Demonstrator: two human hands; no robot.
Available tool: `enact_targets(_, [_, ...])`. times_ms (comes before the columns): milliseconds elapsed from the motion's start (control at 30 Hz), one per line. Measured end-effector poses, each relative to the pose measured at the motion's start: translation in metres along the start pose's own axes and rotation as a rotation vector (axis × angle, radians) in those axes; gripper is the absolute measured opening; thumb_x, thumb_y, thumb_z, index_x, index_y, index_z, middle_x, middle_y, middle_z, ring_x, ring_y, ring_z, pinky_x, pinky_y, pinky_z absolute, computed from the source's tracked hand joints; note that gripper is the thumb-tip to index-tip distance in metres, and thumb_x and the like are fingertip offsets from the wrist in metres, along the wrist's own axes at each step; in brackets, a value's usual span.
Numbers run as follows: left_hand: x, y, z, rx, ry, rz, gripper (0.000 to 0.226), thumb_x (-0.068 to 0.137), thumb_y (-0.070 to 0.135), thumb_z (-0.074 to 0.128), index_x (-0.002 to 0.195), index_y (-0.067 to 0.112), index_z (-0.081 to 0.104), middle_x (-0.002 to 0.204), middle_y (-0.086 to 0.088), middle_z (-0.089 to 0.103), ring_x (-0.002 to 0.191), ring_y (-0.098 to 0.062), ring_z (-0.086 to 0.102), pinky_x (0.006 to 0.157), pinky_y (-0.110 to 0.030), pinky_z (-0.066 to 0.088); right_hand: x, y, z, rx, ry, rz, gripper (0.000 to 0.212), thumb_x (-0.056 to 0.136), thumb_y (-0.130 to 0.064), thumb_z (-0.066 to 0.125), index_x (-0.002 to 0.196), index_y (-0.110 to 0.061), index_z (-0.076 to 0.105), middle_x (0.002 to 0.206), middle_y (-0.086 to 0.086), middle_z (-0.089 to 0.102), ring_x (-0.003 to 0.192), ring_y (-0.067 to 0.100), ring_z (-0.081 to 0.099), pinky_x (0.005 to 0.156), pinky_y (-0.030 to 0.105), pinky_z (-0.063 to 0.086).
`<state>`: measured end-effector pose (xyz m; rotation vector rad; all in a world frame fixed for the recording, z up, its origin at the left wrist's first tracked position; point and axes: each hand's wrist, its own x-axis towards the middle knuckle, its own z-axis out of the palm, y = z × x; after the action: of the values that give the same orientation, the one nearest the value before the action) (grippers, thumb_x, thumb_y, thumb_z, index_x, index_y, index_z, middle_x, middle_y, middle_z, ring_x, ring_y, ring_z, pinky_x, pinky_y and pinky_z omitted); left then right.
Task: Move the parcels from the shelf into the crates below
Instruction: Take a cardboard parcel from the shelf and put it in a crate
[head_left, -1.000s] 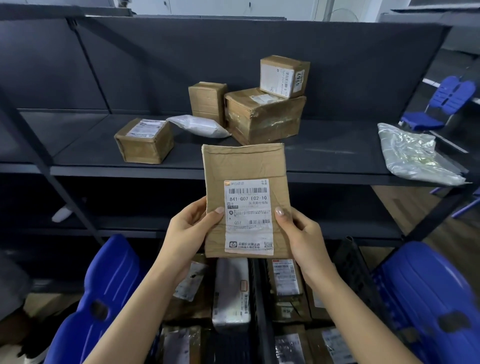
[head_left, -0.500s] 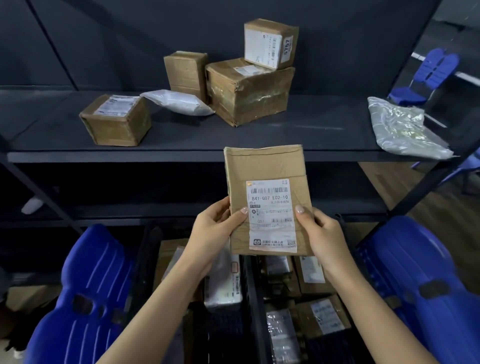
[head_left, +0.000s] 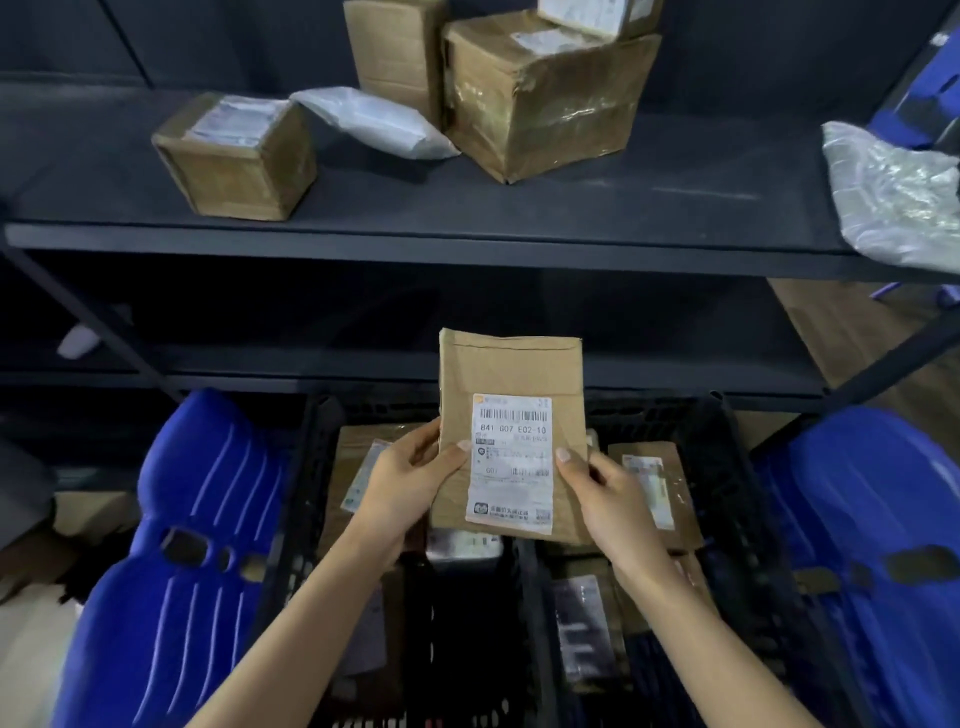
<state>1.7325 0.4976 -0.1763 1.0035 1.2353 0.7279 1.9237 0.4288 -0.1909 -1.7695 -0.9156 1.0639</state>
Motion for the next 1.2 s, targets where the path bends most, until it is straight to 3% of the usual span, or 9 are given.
enact_targets(133, [0.008,-0.021,-0.03,-0.002,0.095,-0.067,0.036,0.084,0.022,0.071,0.119,0.019,0.065,0.1,0.0,0.075,0.09,-0.019,0.072,0.077,-0.036,0.059,0.011,0.013,0.039,-0.021,-0.067,0.028,0.012,0.093,-0.043,0.053,0.094,-0.037,0.064,0.08,-0.033,0.067,0.08,-0.019,0.059,0.062,0.002,0.042])
enact_targets(233, [0.014,-0.036,-0.051,0.018,0.117,-0.107,0.036,0.087,0.02,0.068,0.122,0.017,0.063,0.104,-0.003,0.073,0.094,-0.021,0.07,0.087,-0.042,0.056,0.018,0.025,0.066,-0.034,-0.122,0.055,0.016,0.094,-0.041,0.054,0.103,-0.033,0.065,0.091,-0.026,0.067,0.085,-0.014,0.059,0.066,0.006,0.042])
enact_targets(433, [0.019,-0.07,-0.077,0.021,0.104,-0.184,0.039,0.088,0.02,0.065,0.126,0.015,0.059,0.112,-0.006,0.071,0.104,-0.024,0.067,0.096,-0.045,0.05,0.019,0.051,0.098,-0.117,-0.18,0.146,0.01,0.094,-0.043,0.053,0.101,-0.037,0.057,0.08,-0.039,0.053,0.075,-0.028,0.051,0.062,-0.002,0.039])
enact_targets(567, [0.002,-0.102,-0.075,-0.034,0.095,-0.261,0.037,0.086,0.017,0.067,0.123,0.013,0.06,0.11,-0.007,0.072,0.098,-0.023,0.07,0.087,-0.04,0.056,-0.006,0.073,0.096,-0.18,-0.155,0.212,0.046,0.095,-0.047,0.049,0.132,-0.021,0.054,0.112,-0.023,0.055,0.111,-0.002,0.051,0.082,0.013,0.037])
enact_targets(767, [-0.035,-0.151,-0.063,-0.03,0.068,-0.383,0.041,0.079,0.021,0.071,0.119,0.018,0.063,0.111,-0.004,0.072,0.106,-0.026,0.066,0.099,-0.05,0.047,-0.057,0.11,0.091,-0.314,-0.118,0.306,0.054,0.095,-0.047,0.046,0.137,-0.014,0.048,0.127,-0.003,0.061,0.092,-0.002,0.05,0.061,0.001,0.037])
enact_targets(833, [-0.044,-0.164,-0.061,-0.002,0.062,-0.39,0.039,0.083,0.014,0.068,0.122,0.012,0.061,0.112,-0.007,0.071,0.109,-0.026,0.064,0.102,-0.05,0.044,-0.068,0.12,0.09,-0.332,-0.108,0.372,0.054,0.095,-0.045,0.047,0.136,-0.009,0.048,0.127,0.002,0.06,0.101,0.006,0.054,0.06,0.003,0.036])
enact_targets(967, [-0.053,-0.184,-0.058,0.083,-0.003,-0.389,0.033,0.087,0.011,0.066,0.12,0.012,0.062,0.111,-0.002,0.072,0.109,-0.021,0.064,0.099,-0.038,0.048,-0.081,0.14,0.088,-0.33,-0.145,0.47,0.057,0.097,-0.042,0.046,0.142,-0.008,0.04,0.14,0.003,0.052,0.128,0.019,0.048,0.08,0.012,0.031])
enact_targets(1067, [-0.055,-0.195,-0.055,0.17,-0.01,-0.356,0.031,0.087,0.005,0.064,0.118,0.005,0.061,0.105,-0.002,0.071,0.105,-0.019,0.065,0.087,-0.022,0.05,-0.086,0.151,0.089,-0.364,-0.158,0.496,0.056,0.099,-0.037,0.045,0.144,-0.007,0.035,0.143,0.005,0.049,0.132,0.021,0.045,0.086,0.016,0.03])
enact_targets(1200, [-0.054,-0.213,-0.052,0.216,0.007,-0.409,0.027,0.087,0.002,0.064,0.113,0.002,0.061,0.108,-0.013,0.07,0.108,-0.027,0.063,0.097,-0.039,0.048,-0.088,0.163,0.097,-0.442,-0.137,0.464,0.049,0.1,-0.028,0.044,0.145,-0.011,0.033,0.141,0.003,0.05,0.127,0.02,0.049,0.091,0.02,0.037])
